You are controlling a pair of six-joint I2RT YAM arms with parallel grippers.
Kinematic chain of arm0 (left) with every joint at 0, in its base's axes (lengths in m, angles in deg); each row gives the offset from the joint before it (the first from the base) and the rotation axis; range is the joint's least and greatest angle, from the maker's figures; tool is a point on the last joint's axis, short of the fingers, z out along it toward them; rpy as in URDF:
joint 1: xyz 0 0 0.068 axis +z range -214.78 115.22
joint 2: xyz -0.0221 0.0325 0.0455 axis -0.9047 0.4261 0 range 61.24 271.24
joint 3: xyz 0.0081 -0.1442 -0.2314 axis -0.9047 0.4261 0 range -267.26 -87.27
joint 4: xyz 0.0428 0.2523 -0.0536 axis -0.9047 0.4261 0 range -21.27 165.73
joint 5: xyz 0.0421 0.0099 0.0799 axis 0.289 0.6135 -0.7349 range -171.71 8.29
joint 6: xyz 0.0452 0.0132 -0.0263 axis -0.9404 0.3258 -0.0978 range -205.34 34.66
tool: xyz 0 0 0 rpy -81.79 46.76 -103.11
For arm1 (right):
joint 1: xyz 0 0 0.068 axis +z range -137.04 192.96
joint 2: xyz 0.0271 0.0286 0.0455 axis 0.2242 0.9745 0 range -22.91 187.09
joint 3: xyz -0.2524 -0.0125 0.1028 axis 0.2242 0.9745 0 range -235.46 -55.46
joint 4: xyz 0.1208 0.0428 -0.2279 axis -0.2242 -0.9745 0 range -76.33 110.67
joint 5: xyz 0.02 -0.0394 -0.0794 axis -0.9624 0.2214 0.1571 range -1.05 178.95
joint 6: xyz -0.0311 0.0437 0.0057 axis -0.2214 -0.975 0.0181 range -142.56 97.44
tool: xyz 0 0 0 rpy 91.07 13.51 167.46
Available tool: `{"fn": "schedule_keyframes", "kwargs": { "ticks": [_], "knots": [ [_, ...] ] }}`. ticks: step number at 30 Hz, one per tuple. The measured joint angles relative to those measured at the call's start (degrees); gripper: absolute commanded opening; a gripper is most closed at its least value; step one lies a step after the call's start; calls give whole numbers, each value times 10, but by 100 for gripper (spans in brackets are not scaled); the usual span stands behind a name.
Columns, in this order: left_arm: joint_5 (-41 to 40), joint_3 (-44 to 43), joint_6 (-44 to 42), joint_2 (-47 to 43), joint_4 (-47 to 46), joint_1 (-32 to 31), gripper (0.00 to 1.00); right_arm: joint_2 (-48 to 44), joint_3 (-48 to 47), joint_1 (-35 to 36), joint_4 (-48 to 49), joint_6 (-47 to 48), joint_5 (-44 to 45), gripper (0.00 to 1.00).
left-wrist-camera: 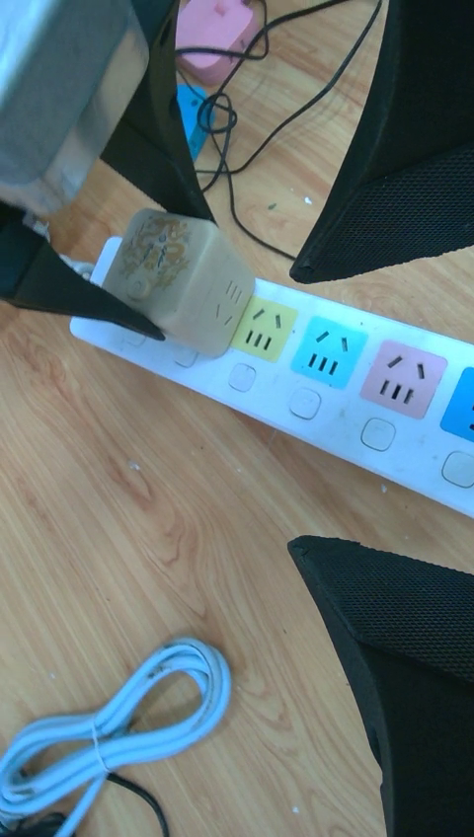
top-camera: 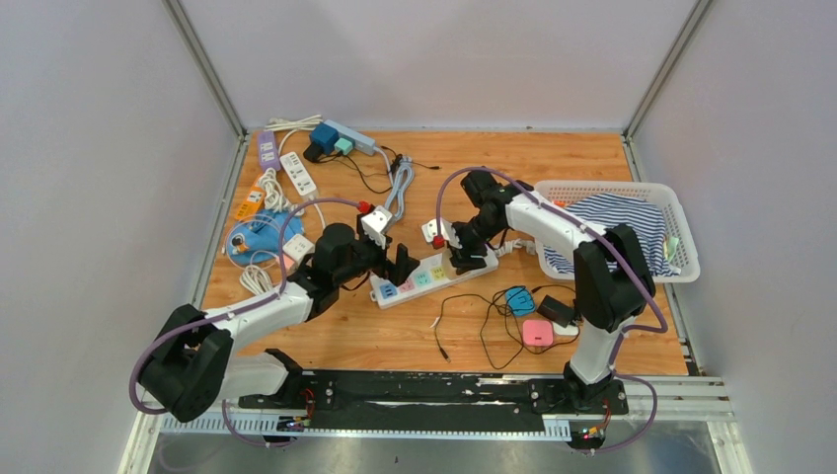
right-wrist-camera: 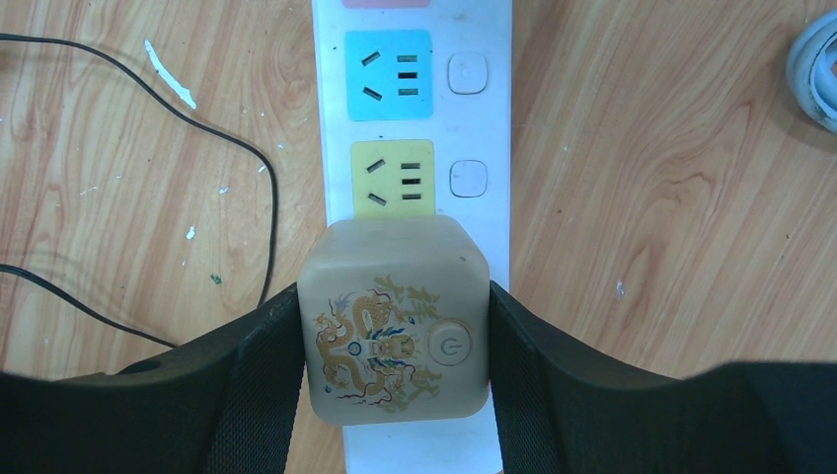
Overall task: Pull the plug off the socket
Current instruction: Remove the plug from the socket.
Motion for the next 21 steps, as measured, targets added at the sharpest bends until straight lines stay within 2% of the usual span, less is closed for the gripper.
{"fn": "schedule_keyframes", "kwargs": {
  "ticks": [5, 11, 14, 21],
  "knots": [
    [42, 33, -30, 0, -77, -11, 100, 0, 0, -12, -16, 13, -12, 0],
    [83, 96, -108, 19, -195, -58, 100, 0, 0, -19, -28, 25, -19, 0],
    [95, 127, -143, 65, -283, -65, 100, 0, 0, -20, -29, 27, -20, 0],
    [115, 146, -198, 243, -461, -65, 98, 0, 0, -20, -31, 29, -20, 0]
  ]
}}
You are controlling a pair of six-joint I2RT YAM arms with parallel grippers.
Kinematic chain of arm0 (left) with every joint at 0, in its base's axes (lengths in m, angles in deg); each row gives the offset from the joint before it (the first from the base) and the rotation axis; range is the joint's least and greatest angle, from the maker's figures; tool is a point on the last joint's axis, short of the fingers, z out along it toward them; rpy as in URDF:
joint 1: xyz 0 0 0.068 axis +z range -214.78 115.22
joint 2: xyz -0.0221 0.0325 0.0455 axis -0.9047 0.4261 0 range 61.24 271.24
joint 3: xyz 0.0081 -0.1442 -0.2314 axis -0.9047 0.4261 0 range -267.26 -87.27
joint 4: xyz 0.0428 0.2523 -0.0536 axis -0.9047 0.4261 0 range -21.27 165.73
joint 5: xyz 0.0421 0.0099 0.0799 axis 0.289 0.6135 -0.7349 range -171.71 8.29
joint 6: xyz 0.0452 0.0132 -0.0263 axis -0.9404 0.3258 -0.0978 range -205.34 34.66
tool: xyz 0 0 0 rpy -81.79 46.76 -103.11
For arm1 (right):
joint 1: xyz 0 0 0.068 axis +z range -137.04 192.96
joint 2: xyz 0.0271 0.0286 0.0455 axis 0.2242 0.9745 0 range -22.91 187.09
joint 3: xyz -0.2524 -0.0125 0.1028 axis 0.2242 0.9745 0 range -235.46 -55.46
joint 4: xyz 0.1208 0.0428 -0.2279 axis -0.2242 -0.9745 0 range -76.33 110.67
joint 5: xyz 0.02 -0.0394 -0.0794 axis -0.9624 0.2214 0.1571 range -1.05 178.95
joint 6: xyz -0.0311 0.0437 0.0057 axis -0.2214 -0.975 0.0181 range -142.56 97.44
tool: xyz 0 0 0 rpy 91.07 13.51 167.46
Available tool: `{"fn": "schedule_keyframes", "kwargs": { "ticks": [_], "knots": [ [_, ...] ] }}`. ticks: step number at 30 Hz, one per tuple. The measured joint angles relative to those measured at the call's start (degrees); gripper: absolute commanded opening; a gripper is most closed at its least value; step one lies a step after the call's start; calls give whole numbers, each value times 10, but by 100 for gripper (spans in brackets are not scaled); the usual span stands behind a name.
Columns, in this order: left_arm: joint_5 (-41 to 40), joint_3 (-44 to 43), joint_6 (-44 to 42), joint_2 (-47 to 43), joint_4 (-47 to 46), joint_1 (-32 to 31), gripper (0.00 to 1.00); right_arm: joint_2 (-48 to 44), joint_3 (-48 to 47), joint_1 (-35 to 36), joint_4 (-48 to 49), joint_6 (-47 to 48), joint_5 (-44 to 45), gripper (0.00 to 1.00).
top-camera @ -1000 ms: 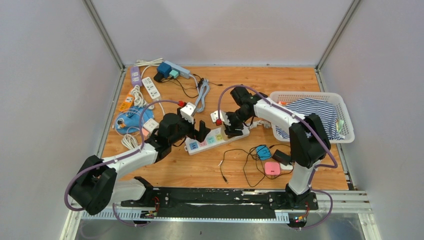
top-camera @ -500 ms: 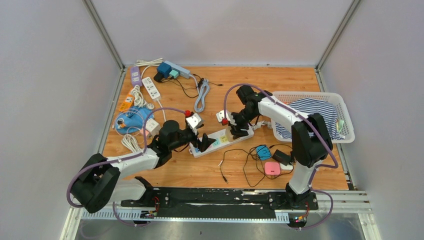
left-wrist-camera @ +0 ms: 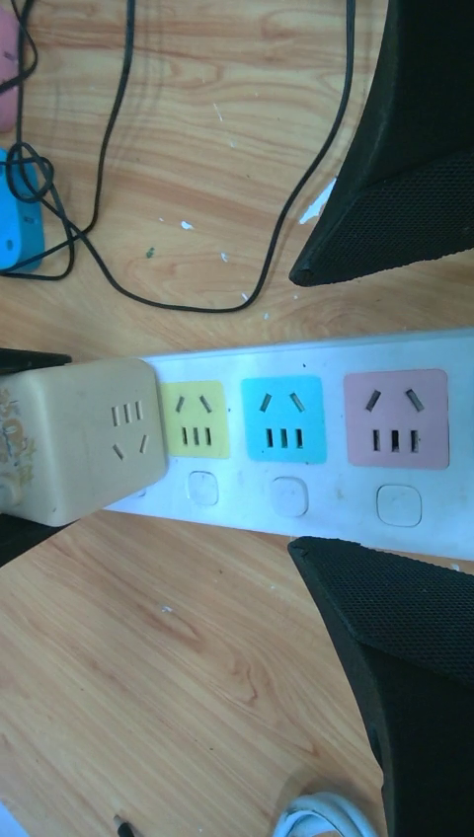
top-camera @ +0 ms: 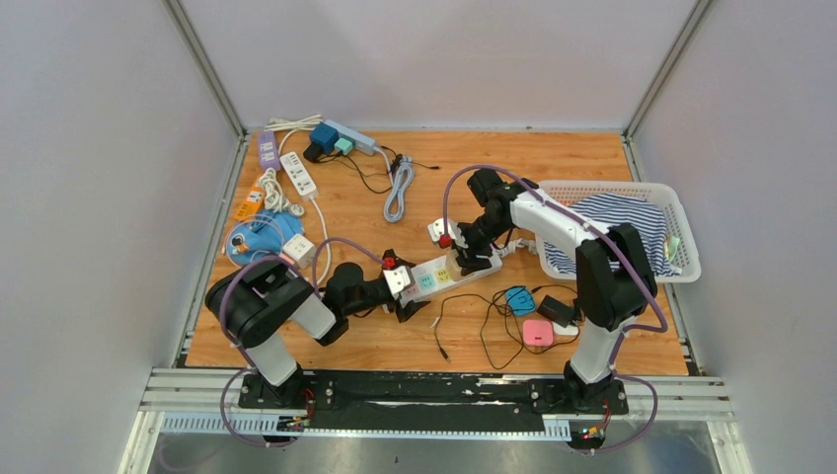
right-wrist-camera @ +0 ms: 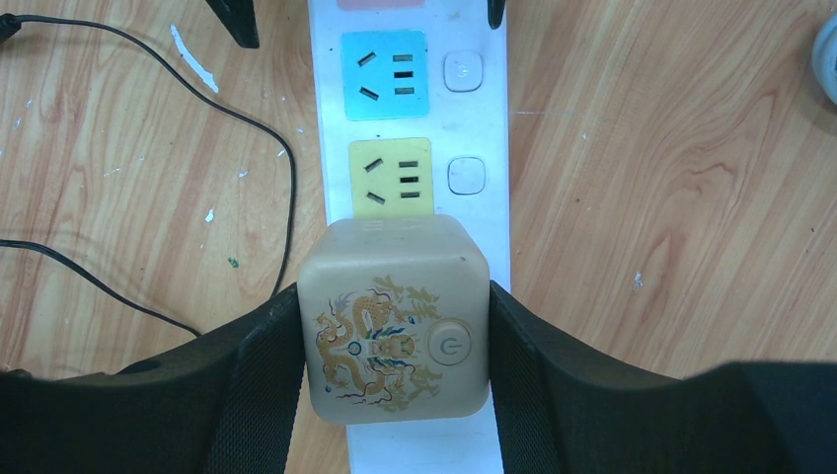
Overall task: Pull the plug off the socket
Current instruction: Remove the plug from the socket.
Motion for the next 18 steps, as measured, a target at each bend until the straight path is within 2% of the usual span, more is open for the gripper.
{"fn": "schedule_keyframes", "kwargs": {
  "ticks": [5, 12, 18],
  "knots": [
    [5, 3, -26, 48, -66, 0, 97, 0, 0, 0, 0, 1, 0, 0],
    [0, -3, -43, 49, -73, 0, 97, 0, 0, 0, -1, 1, 0, 0],
    [-15, -16, -57, 53, -60, -8, 92, 0, 0, 0, -1, 1, -1, 0]
  ]
}}
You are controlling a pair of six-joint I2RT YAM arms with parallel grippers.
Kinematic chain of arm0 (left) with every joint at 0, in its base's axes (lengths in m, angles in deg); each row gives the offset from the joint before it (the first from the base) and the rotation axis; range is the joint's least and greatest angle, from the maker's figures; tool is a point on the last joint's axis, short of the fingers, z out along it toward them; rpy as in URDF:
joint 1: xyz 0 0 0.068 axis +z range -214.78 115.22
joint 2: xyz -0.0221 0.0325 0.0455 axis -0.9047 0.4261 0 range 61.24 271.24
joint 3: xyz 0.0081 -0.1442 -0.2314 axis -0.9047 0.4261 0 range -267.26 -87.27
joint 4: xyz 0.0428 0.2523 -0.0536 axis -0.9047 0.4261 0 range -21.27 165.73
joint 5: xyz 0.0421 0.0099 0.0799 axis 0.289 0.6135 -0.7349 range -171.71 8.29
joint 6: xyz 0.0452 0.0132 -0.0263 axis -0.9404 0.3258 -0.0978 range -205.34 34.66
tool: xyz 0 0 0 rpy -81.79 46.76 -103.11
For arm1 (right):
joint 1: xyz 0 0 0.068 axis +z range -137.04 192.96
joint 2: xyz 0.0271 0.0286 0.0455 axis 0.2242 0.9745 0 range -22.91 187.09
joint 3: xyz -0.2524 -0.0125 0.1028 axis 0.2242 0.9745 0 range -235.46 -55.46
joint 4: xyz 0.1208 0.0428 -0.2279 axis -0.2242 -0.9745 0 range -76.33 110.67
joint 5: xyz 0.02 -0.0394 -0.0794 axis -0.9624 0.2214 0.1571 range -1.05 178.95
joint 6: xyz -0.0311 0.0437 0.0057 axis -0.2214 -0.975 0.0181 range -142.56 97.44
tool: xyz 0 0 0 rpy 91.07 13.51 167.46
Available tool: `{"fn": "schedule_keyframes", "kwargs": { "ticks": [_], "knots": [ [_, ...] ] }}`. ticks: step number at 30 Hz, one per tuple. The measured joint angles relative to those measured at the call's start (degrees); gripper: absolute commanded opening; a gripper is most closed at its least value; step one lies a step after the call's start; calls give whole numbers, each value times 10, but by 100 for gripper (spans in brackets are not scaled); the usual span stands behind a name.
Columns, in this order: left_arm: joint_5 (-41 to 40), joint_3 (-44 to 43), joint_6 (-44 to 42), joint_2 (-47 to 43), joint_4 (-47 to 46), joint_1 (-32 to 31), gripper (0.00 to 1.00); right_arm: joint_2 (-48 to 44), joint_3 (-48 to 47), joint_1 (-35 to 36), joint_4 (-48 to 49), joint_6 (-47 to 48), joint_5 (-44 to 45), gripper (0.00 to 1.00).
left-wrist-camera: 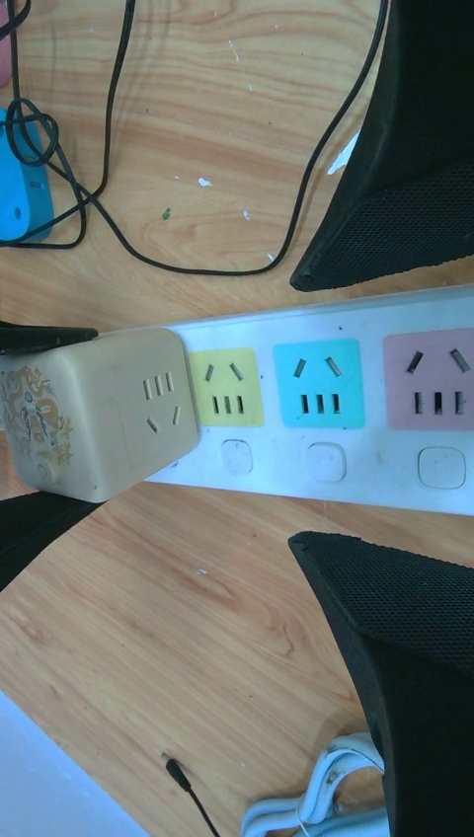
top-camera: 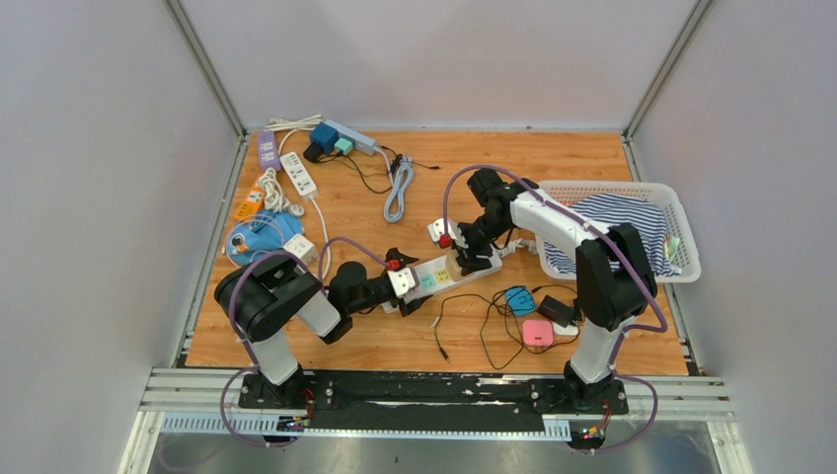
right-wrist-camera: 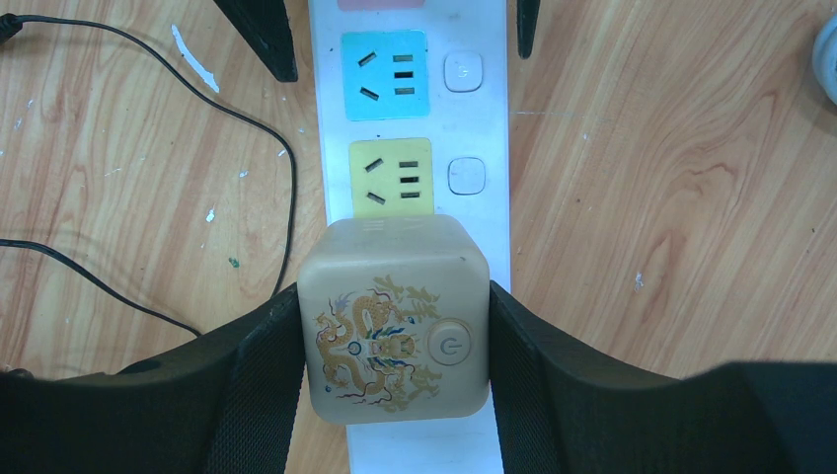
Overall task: Pull the plug off the socket
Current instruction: Remove the plug from the socket.
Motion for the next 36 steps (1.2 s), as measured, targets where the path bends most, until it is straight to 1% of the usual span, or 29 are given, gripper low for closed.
{"fn": "schedule_keyframes", "kwargs": {
  "ticks": [6, 15, 21, 26, 29, 33, 34, 35, 36],
  "knots": [
    [-22, -28, -29, 0, 53, -19, 90, 0, 0, 0, 0, 0, 0, 0],
    [-43, -63, -55, 1, 137, -36, 85, 0, 0, 0, 0, 0, 0, 0],
    [-47, -79, -59, 10, 159, -38, 76, 0, 0, 0, 0, 0, 0, 0],
    [-43, -87, -62, 10, 169, -40, 73, 0, 0, 0, -1, 0, 0, 0],
    [-36, -92, -65, 14, 172, -41, 67, 0, 0, -1, 0, 0, 0, 0],
    [-26, -99, -72, 19, 172, -42, 53, 1, 0, -1, 0, 0, 0, 0],
    [-24, -100, -71, 20, 172, -43, 49, 1, 0, -1, 0, 0, 0, 1],
    [-20, -101, -73, 20, 171, -44, 47, 1, 0, -1, 0, 0, 0, 5],
    [-16, -102, -74, 21, 171, -45, 46, 1, 0, -1, 0, 0, 0, 7]
  ]
}}
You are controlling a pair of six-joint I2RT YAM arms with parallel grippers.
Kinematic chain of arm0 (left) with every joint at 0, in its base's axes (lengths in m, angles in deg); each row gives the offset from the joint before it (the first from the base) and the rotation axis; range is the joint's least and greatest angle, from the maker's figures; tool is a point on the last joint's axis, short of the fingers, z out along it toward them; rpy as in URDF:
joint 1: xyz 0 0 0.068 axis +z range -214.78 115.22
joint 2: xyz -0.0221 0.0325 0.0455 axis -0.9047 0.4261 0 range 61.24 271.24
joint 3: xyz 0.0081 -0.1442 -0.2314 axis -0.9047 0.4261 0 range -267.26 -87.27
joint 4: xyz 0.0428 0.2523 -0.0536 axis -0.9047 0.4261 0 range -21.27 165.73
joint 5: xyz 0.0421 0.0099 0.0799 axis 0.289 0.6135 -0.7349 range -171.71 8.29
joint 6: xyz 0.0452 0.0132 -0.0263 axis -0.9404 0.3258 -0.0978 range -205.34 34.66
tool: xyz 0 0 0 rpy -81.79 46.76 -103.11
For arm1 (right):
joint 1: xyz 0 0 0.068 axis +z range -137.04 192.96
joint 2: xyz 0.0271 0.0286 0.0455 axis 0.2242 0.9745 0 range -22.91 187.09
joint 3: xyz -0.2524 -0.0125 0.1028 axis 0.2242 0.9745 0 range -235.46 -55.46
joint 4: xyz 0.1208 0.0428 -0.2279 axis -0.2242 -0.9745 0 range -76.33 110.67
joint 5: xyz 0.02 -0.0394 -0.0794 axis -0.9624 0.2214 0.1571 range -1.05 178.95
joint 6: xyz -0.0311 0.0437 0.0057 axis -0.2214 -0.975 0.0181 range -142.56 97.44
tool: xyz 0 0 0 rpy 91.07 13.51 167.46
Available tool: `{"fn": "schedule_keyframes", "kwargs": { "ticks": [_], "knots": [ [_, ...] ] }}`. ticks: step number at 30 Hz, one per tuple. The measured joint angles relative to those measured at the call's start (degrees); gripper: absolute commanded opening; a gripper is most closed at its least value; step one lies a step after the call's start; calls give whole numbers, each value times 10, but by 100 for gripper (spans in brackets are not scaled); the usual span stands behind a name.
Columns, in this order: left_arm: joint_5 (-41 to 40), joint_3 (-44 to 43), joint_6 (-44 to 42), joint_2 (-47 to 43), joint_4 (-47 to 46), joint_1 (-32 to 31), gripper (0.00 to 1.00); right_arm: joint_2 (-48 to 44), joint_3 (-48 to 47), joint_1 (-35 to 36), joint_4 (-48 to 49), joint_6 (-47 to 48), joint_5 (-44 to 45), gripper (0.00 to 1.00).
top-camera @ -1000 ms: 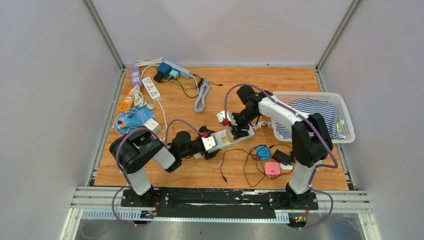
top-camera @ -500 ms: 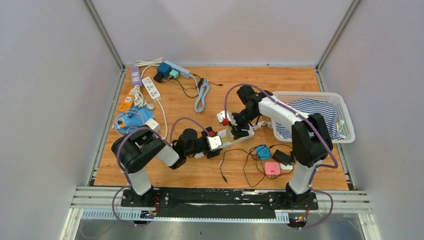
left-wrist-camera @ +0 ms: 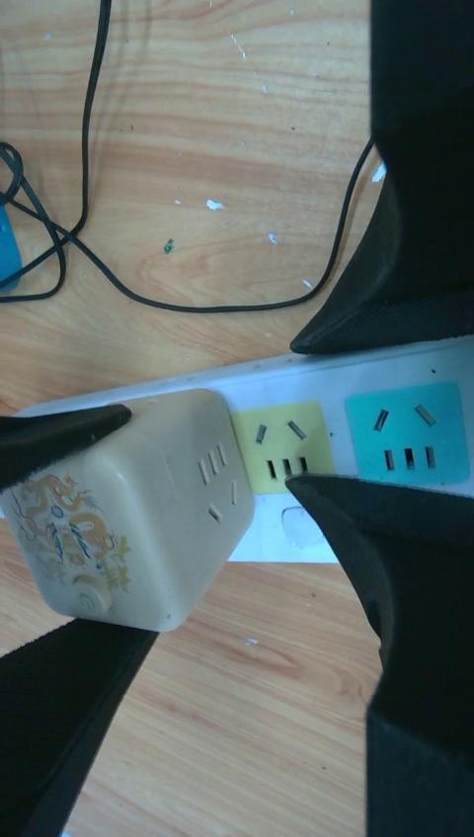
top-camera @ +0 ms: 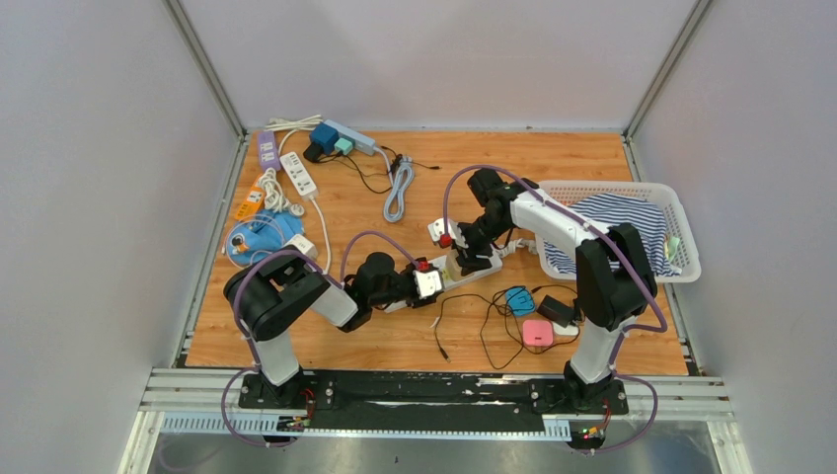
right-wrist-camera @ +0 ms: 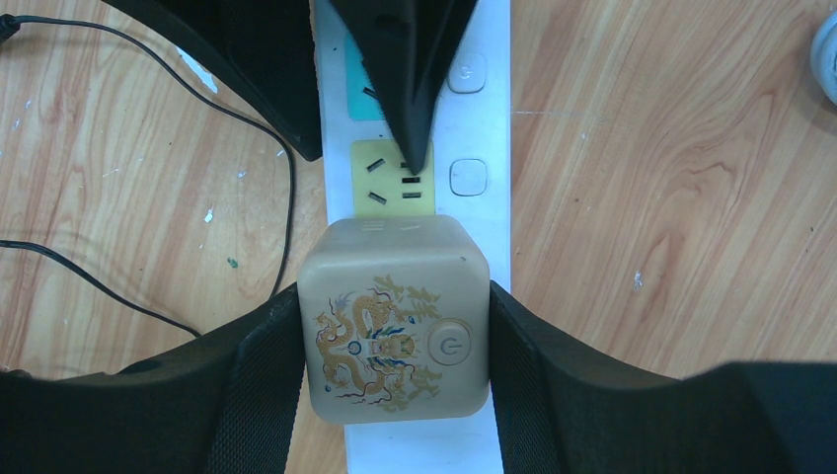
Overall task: Pull the plug off the socket
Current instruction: Remove the plug from the socket.
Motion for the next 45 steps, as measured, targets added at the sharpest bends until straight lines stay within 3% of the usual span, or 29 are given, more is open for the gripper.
{"fn": "schedule_keyframes", "kwargs": {
  "ticks": [2, 8, 10, 22, 30, 40, 43, 45],
  "knots": [
    [5, -1, -1, 0, 0, -1, 47, 0, 0, -1, 0, 0, 0, 10],
    [-4, -4, -4, 4, 3, -1, 92, 0, 0, -1, 0, 0, -2, 17],
    [-17, -3, 0, 7, 3, 0, 100, 1, 0, -1, 0, 0, -2, 17],
    [-35, 13, 26, 10, -36, 22, 99, 2, 0, -4, 0, 1, -8, 16],
    [10, 0, 40, 16, -20, 39, 81, 3, 0, -8, 0, 1, -13, 16],
    [52, -32, 32, 25, 21, 54, 73, 4, -1, -14, 0, 1, -12, 17],
    [60, -46, 30, 27, 40, 55, 74, 5, -3, -15, 0, 1, -7, 18],
    [64, -54, 28, 29, 49, 55, 79, 5, -3, -16, 0, 1, -5, 20]
  ]
}}
